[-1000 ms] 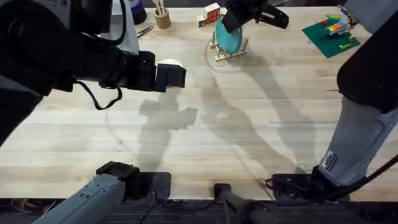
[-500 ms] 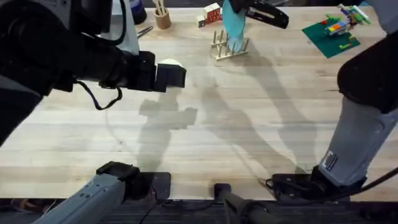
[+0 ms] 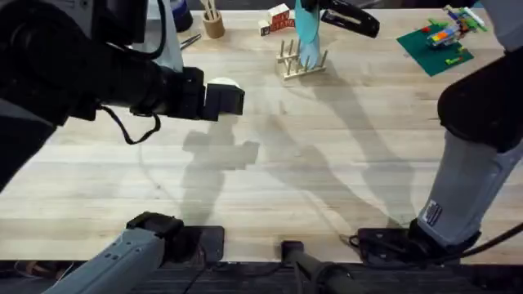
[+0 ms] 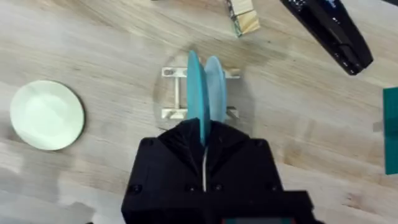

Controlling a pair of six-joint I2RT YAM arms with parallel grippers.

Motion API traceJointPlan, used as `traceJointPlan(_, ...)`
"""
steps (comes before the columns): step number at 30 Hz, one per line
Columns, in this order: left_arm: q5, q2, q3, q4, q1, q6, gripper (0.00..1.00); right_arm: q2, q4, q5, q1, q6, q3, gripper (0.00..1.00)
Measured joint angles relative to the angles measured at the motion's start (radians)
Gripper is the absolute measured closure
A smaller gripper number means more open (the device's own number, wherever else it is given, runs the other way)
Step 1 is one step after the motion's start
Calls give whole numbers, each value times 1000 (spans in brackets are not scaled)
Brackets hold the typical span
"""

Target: Pick up the plates from the table one by one and place each into a slot on the dish rack.

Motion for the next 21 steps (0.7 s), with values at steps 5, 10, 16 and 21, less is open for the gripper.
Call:
traceJointPlan(5,0,0,0,0,0,0,6,0,0,19,3,35,0,972)
traceJointPlan(10,0,0,0,0,0,0,6,0,0,29,0,53,0,972)
traceJointPlan(16,0,0,0,0,0,0,6,0,3,30,0,59,0,972)
traceJointPlan(21,0,0,0,0,0,0,5,11,16,30,0,59,1,972)
